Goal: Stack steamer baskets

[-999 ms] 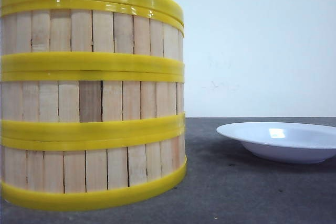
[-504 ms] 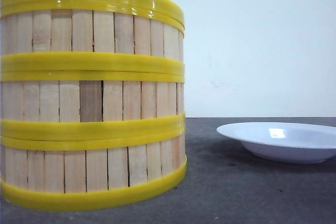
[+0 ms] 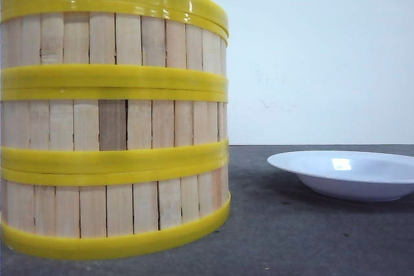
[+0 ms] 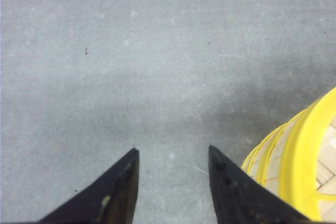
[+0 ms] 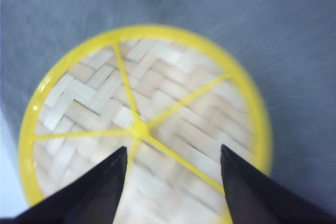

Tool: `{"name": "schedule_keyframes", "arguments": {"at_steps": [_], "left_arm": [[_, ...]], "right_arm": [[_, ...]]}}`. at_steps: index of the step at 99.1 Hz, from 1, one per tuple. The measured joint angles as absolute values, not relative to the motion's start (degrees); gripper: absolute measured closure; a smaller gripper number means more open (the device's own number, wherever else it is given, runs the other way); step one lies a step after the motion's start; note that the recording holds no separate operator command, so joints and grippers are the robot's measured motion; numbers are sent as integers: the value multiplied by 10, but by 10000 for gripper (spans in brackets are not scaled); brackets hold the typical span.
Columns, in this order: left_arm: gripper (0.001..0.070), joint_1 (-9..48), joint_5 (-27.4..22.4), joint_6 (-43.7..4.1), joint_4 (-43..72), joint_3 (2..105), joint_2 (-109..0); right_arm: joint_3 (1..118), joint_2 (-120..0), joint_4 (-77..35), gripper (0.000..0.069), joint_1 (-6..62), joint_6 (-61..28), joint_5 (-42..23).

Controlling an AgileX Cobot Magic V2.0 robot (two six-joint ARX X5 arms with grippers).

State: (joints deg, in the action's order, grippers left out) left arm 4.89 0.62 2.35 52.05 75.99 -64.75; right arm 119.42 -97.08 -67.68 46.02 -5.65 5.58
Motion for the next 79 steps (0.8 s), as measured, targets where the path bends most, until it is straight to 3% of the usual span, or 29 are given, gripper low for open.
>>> {"name": "schedule_keyframes", "arguments": {"at_steps": [14, 26, 56, 79], "left_arm": [[474, 49, 6, 23, 521, 760, -648], [474, 49, 6, 23, 522, 760, -648], [474, 49, 1, 23, 540, 752, -642], [474, 49, 0, 13, 507, 657, -587]], "right_arm": [[1192, -898, -735, 348, 415, -57, 11], [1130, -841, -719, 348, 382, -57, -2], [817, -645, -598, 348, 214, -35, 3], [593, -552, -536, 348, 70, -15, 74]]}}
